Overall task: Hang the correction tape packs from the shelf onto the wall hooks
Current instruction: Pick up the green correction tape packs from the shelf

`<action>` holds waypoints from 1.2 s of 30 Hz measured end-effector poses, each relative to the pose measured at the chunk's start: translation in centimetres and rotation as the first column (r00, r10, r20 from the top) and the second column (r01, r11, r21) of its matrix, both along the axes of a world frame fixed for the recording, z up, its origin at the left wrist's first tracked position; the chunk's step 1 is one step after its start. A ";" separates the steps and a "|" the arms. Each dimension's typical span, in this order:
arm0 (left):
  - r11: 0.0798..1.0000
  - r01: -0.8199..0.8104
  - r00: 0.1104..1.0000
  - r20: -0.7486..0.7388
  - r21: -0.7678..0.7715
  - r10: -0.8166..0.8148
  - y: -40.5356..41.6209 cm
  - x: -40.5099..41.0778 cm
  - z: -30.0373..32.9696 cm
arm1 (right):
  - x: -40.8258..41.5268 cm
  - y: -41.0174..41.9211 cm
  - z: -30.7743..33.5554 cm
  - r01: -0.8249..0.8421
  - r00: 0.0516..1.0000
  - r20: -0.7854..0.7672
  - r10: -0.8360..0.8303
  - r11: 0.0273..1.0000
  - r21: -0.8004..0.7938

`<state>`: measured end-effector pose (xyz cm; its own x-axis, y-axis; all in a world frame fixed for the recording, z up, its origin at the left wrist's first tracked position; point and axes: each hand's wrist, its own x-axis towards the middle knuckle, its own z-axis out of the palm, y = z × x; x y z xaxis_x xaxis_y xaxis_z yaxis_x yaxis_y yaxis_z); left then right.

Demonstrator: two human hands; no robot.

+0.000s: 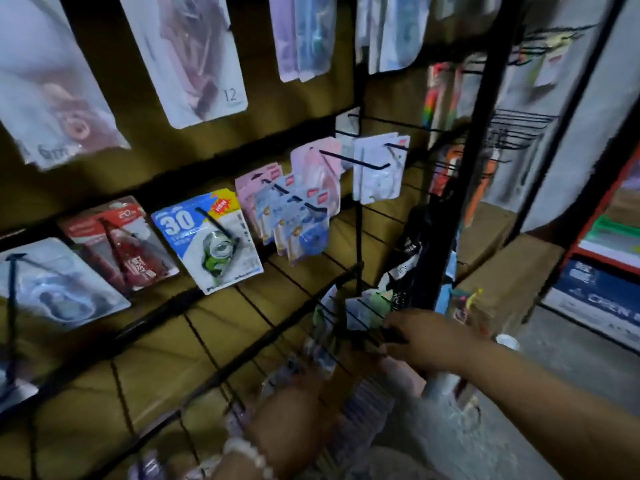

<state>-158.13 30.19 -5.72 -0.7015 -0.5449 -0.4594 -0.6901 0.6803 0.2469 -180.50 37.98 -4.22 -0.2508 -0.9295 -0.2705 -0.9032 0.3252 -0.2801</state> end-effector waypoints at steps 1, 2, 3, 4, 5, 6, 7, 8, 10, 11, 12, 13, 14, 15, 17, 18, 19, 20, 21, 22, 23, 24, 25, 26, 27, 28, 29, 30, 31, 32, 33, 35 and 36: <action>0.999 -0.036 0.999 -0.013 0.032 0.036 -0.1 -1.2 -0.3 | -1.0 -1.0 -0.5 -0.051 0.999 0.005 0.051 0.998 0.033; 0.995 -0.082 0.996 -0.019 0.063 0.083 -0.1 -2.1 -0.7 | -1.8 -1.9 -1.1 -0.099 0.995 0.020 0.098 0.993 0.067; 0.988 -0.131 0.990 -0.034 0.077 0.134 -0.2 -3.0 -1.1 | -2.6 -2.7 -1.7 -0.144 0.989 0.037 0.141 0.986 0.086; 0.982 -0.171 0.984 -0.044 0.078 0.174 -0.2 -3.5 -1.6 | -3.2 -3.5 -2.1 -0.172 0.985 0.046 0.168 0.980 0.097; 0.977 -0.199 0.977 -0.062 0.079 0.204 0.1 -4.0 -2.0 | -3.7 -4.1 -2.5 -0.207 0.978 0.044 0.203 0.971 0.119; 0.968 -0.233 0.967 -0.082 0.090 0.241 0.5 -4.3 -2.4 | -4.1 -4.7 -2.9 -0.252 0.968 0.043 0.248 0.956 0.151; 0.961 -0.257 0.958 -0.106 0.103 0.267 0.9 -4.4 -2.7 | -4.4 -5.3 -3.4 -0.296 0.955 0.050 0.292 0.940 0.169; 0.949 -0.291 0.945 -0.120 0.121 0.305 1.4 -4.4 -3.1 | -4.5 -5.9 -3.9 -0.340 0.941 0.058 0.335 0.923 0.180; 0.913 -0.386 0.907 -0.124 0.132 0.402 2.3 -3.7 -4.2 | -4.2 -6.8 -4.9 -0.414 0.910 0.093 0.404 0.889 0.194; 0.894 -0.431 0.888 -0.120 0.127 0.445 2.7 -3.3 -4.8 | -3.8 -7.2 -5.4 -0.448 0.894 0.113 0.434 0.874 0.189; 0.873 -0.471 0.868 -0.111 0.127 0.485 3.1 -2.9 -5.5 | -3.2 -7.6 -6.2 -0.479 0.877 0.133 0.462 0.860 0.174; 0.857 -0.502 0.851 -0.110 0.117 0.514 3.7 -2.5 -5.9 | -2.6 -8.0 -7.0 -0.516 0.855 0.146 0.498 0.843 0.152; 0.840 -0.534 0.835 -0.098 0.100 0.542 4.1 -1.9 -6.4 | -1.8 -8.3 -7.8 -0.551 0.833 0.150 0.533 0.826 0.122; 0.822 -0.565 0.816 -0.096 0.073 0.570 4.6 -1.4 -6.8 | -0.8 -8.5 -8.5 -0.577 0.814 0.145 0.563 0.811 0.092; 0.777 -0.628 0.769 -0.121 0.040 0.628 5.4 0.2 -8.3 | 1.7 -8.6 -9.8 -0.609 0.788 0.142 0.599 0.792 0.040; 0.751 -0.659 0.742 -0.128 0.041 0.658 5.7 1.0 -9.3 | 3.0 -8.5 -10.7 -0.622 0.775 0.147 0.614 0.783 0.012; 0.731 -0.681 0.723 -0.121 0.042 0.680 6.0 1.9 -10.4 | 4.4 -8.4 -11.5 -0.639 0.759 0.151 0.633 0.769 -0.015; 0.708 -0.705 0.701 -0.108 0.048 0.705 6.3 3.0 -11.7 | 5.8 -8.3 -12.5 -0.656 0.742 0.159 0.652 0.754 -0.032; 0.686 -0.726 0.679 -0.104 0.054 0.726 6.6 4.0 -13.0 | 7.2 -8.0 -13.4 -0.678 0.717 0.175 0.675 0.733 -0.050; 0.664 -0.745 0.657 -0.101 0.063 0.747 6.9 4.9 -14.4 | 8.4 -7.8 -14.7 -0.701 0.689 0.195 0.698 0.710 -0.068; 0.646 -0.761 0.639 -0.100 0.063 0.762 7.4 5.8 -15.8 | 9.6 -7.5 -16.0 -0.725 0.660 0.212 0.721 0.685 -0.073; 0.631 -0.773 0.624 -0.104 0.061 0.774 7.9 6.8 -17.4 | 10.8 -7.3 -17.6 -0.754 0.626 0.226 0.747 0.653 -0.070; 0.613 -0.787 0.605 -0.112 0.062 0.788 8.3 7.7 -19.1 | 11.9 -7.0 -19.3 -0.782 0.591 0.230 0.773 0.619 -0.070; 0.599 -0.798 0.590 -0.117 0.068 0.799 8.7 8.6 -21.0 | 13.0 -6.7 -21.1 -0.807 0.558 0.229 0.797 0.586 -0.076; 0.586 -0.807 0.576 -0.123 0.072 0.808 9.1 9.4 -23.1 | 14.0 -6.4 -23.0 -0.827 0.528 0.224 0.819 0.555 -0.083; 0.571 -0.818 0.559 -0.133 0.071 0.818 9.4 10.3 -25.1 | 14.8 -6.1 -25.0 -0.843 0.501 0.218 0.838 0.529 -0.096; 0.556 -0.828 0.544 -0.146 0.066 0.827 9.6 11.0 -27.1 | 15.5 -5.9 -27.0 -0.855 0.481 0.209 0.851 0.509 -0.103; 0.545 -0.836 0.530 -0.158 0.068 0.833 9.7 11.7 -29.2 | 16.1 -5.9 -29.0 -0.864 0.468 0.193 0.862 0.492 -0.101; 0.540 -0.839 0.525 -0.157 0.073 0.837 9.8 12.2 -31.1 | 16.6 -5.9 -30.9 -0.874 0.457 0.177 0.871 0.478 -0.093; 0.542 -0.838 0.528 -0.153 0.066 0.835 9.7 12.8 -33.1 | 17.0 -5.9 -32.8 -0.880 0.450 0.163 0.878 0.467 -0.085; 0.545 -0.837 0.534 -0.141 0.052 0.834 9.7 13.4 -35.0 | 17.3 -6.1 -34.6 -0.882 0.449 0.154 0.880 0.464 -0.084; 0.539 -0.842 0.531 -0.120 0.037 0.839 9.5 14.6 -38.9 | 17.7 -6.5 -38.4 -0.881 0.451 0.133 0.882 0.464 -0.093; 0.539 -0.842 0.534 -0.110 0.021 0.838 9.4 15.2 -40.7 | 17.8 -6.9 -40.2 -0.877 0.462 0.117 0.879 0.473 -0.091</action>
<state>-142.90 39.63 -46.43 0.0488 -0.9193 -0.3905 -0.9222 -0.1917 0.3359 -162.75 31.12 -44.41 0.7355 -0.6434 -0.2124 -0.6644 -0.6234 -0.4122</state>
